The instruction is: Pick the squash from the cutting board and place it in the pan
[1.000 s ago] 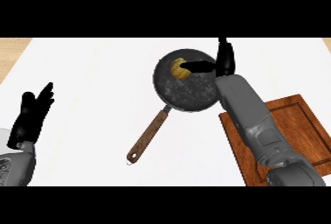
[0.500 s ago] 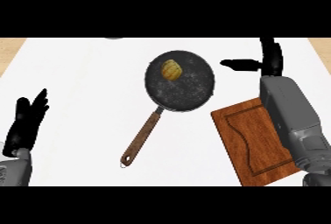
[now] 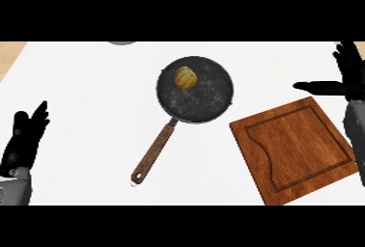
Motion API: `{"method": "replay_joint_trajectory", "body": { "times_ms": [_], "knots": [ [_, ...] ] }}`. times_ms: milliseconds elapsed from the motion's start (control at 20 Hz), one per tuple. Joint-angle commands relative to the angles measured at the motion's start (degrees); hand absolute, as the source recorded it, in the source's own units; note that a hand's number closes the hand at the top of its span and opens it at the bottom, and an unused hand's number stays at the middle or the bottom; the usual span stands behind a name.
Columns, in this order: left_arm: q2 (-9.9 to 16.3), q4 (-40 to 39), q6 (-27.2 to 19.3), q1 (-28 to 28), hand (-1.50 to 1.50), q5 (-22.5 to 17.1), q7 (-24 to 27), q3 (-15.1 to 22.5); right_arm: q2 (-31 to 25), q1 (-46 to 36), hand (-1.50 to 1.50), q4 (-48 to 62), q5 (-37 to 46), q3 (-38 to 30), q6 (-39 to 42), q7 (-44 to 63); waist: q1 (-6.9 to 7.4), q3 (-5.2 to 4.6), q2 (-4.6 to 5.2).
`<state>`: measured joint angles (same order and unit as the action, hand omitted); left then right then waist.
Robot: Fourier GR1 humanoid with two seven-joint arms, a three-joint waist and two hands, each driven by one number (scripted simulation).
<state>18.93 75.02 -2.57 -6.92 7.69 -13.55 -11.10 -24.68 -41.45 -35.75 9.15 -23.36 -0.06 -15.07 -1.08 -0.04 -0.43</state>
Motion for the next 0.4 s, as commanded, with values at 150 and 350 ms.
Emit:
{"method": "replay_joint_trajectory", "body": {
  "times_ms": [150,350],
  "knots": [
    [-2.0,0.0,-0.7,-1.4,0.0,1.0,-0.2,0.9,-6.6,10.5,-1.5,-10.8,-4.8,-1.0,9.8,1.9,0.62,0.02,0.29],
    [-2.0,1.1,1.1,0.4,0.0,0.5,0.4,0.6,-7.4,15.2,-1.5,-14.7,-6.5,-1.2,11.3,1.1,0.93,0.03,0.36]
  ]
}}
